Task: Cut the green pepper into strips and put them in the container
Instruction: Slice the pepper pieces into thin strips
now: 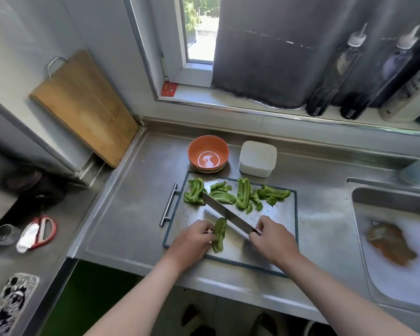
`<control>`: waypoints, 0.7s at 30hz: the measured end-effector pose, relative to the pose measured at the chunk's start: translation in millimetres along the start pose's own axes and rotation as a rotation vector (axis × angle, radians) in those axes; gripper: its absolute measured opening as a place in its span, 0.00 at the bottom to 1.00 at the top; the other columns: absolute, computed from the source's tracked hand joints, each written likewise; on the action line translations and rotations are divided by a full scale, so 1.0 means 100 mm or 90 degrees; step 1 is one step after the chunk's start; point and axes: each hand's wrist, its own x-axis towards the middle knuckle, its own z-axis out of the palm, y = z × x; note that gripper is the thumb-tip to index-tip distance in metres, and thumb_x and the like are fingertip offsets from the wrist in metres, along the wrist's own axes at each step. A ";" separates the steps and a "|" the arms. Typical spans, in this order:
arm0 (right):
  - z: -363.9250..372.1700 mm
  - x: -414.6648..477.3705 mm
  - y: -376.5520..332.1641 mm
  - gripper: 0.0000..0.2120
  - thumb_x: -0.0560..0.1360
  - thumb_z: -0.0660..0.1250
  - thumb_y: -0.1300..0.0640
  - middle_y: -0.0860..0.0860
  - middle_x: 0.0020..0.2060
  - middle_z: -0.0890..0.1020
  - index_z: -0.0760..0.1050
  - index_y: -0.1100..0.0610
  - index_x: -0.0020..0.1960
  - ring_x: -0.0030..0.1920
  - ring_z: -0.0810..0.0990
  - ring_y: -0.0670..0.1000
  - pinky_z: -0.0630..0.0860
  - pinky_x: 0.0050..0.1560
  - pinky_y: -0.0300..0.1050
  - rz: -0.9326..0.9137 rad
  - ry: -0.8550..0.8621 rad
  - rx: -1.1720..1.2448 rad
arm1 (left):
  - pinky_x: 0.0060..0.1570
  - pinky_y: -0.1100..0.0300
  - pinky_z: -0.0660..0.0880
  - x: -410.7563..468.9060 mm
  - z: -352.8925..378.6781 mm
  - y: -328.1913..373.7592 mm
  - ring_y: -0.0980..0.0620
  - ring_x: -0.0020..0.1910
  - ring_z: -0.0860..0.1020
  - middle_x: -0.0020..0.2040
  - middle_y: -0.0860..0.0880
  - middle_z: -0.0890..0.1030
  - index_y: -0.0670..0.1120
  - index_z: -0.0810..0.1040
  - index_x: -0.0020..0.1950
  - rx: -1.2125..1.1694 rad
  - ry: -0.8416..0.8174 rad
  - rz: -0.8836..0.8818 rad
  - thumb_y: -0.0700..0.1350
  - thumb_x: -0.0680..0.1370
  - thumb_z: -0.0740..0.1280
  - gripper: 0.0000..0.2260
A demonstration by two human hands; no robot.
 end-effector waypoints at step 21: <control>0.14 0.07 0.04 0.05 0.79 0.60 0.46 0.48 0.42 0.79 0.70 0.47 0.49 0.46 0.78 0.55 0.72 0.41 0.48 -0.084 -0.100 -0.029 | 0.33 0.58 0.76 0.23 0.10 0.15 0.51 0.47 0.76 0.51 0.49 0.78 0.48 0.80 0.50 0.138 -0.012 0.209 0.42 0.76 0.65 0.06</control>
